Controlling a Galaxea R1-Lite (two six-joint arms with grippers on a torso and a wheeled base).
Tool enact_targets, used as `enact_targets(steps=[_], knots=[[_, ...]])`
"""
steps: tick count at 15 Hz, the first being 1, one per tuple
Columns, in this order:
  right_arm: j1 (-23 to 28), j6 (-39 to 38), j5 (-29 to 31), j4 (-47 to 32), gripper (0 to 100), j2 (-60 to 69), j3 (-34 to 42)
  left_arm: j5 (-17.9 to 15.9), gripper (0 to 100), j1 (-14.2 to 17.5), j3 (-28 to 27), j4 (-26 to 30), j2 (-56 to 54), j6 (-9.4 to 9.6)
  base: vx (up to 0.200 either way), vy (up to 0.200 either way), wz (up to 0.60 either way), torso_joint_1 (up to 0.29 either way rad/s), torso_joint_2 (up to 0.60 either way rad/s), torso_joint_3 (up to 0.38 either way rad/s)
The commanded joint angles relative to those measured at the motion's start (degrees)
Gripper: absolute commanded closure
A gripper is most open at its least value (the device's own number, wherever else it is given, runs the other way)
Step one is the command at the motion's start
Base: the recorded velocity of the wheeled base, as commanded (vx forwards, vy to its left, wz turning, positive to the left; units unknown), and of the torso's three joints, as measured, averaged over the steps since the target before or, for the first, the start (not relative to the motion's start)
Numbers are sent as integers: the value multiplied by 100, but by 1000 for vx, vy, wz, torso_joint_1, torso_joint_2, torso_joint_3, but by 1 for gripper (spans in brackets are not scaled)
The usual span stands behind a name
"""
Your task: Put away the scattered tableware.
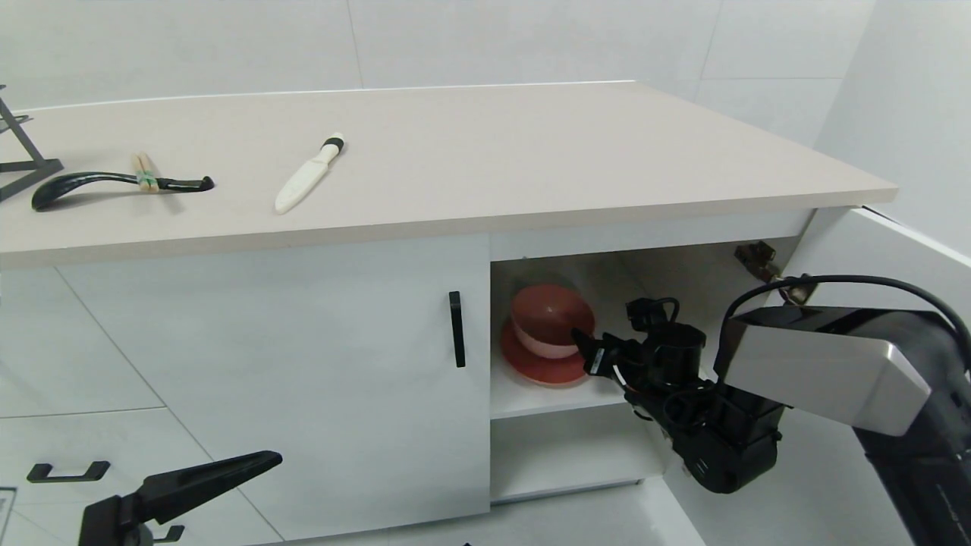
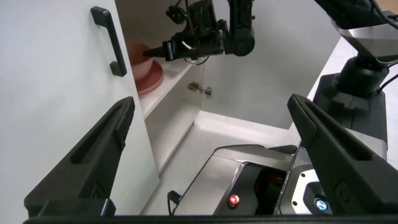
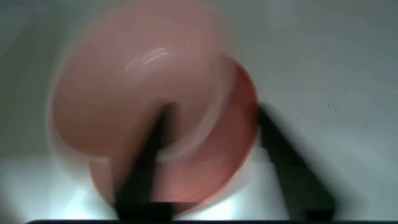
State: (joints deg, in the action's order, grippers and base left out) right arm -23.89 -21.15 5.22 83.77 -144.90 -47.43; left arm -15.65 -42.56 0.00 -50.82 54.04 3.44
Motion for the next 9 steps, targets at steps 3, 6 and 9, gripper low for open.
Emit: enact_targets(steps=[3, 6, 9], knots=[[-1, 23, 6, 271, 0, -12, 6, 1, 0, 2, 0, 2, 19, -1, 0, 0, 0, 0, 0, 0], [-19, 568, 6, 623, 0, 5, 191, 1, 0, 2, 0, 2, 19, -1, 0, 0, 0, 0, 0, 0], [-230, 595, 146, 623, 0, 418, 665, 1, 0, 11, 0, -7, 19, -1, 0, 0, 0, 0, 0, 0]])
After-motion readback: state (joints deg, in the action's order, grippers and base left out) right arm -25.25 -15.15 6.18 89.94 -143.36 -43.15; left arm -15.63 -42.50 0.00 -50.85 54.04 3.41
